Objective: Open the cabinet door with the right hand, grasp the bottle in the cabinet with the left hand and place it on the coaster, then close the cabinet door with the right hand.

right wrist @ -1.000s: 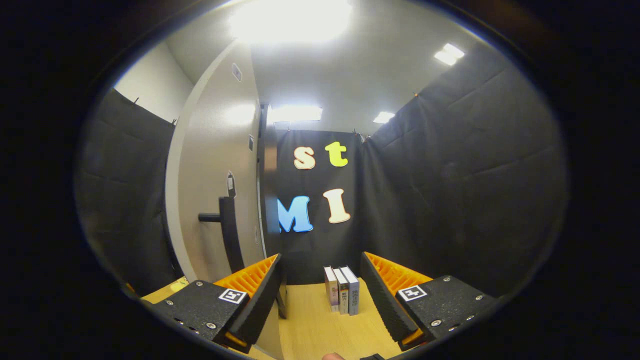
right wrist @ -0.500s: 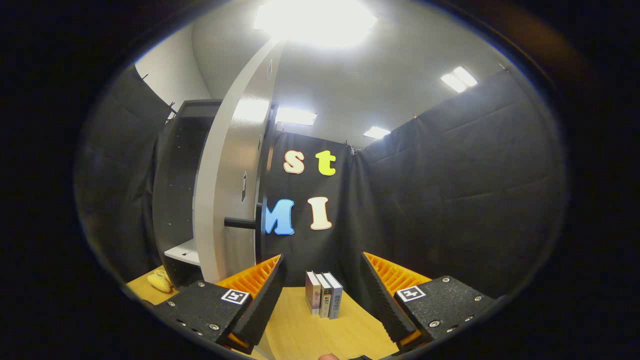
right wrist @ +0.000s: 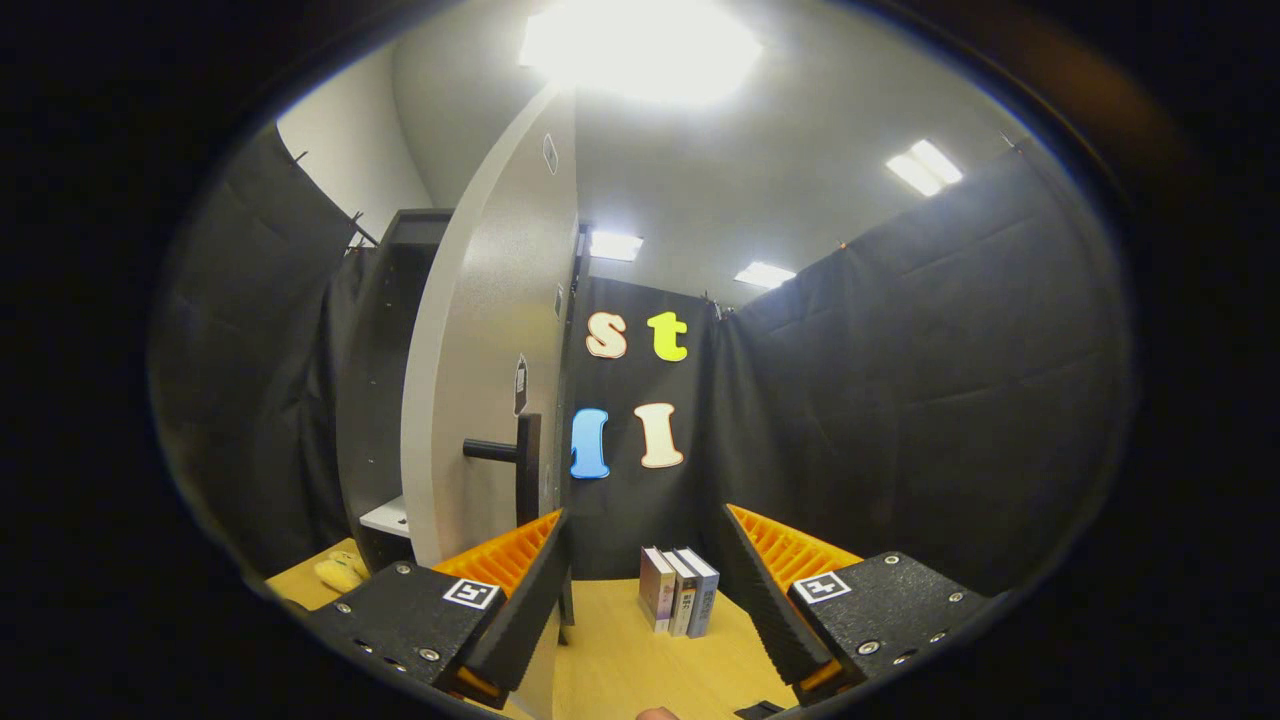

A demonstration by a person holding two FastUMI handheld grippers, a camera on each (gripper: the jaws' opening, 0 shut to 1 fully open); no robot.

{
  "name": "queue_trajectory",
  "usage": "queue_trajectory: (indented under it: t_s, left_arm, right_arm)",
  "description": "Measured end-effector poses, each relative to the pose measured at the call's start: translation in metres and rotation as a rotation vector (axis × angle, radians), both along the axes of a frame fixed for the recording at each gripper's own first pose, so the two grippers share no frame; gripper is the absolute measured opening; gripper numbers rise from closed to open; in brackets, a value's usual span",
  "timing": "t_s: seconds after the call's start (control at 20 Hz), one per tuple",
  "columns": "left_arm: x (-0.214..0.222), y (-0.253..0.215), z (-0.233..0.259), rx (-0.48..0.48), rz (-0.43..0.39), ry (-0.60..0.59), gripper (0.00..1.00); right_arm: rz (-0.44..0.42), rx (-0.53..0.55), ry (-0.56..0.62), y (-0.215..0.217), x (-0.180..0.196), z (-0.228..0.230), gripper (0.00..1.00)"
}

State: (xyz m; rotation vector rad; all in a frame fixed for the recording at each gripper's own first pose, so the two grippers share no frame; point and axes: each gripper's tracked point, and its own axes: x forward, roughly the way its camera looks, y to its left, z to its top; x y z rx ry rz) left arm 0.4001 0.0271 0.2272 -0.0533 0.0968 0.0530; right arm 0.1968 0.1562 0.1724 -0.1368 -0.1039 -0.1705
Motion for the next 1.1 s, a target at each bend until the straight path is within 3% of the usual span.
queue_trajectory:
  t_s: [0.2,1.1]
  left_arm:
    - [0.007,0.015,-0.001,-0.021,-0.004,-0.012,0.71]
    - [-0.011,0.091,-0.006,0.028,0.086,-0.014,0.72]
  right_arm:
    - [0.024,0.0,-0.012,0.01,0.005,0.001,0.91]
    - [0.199,0.044,-0.047,0.067,0.022,0.002,0.91]
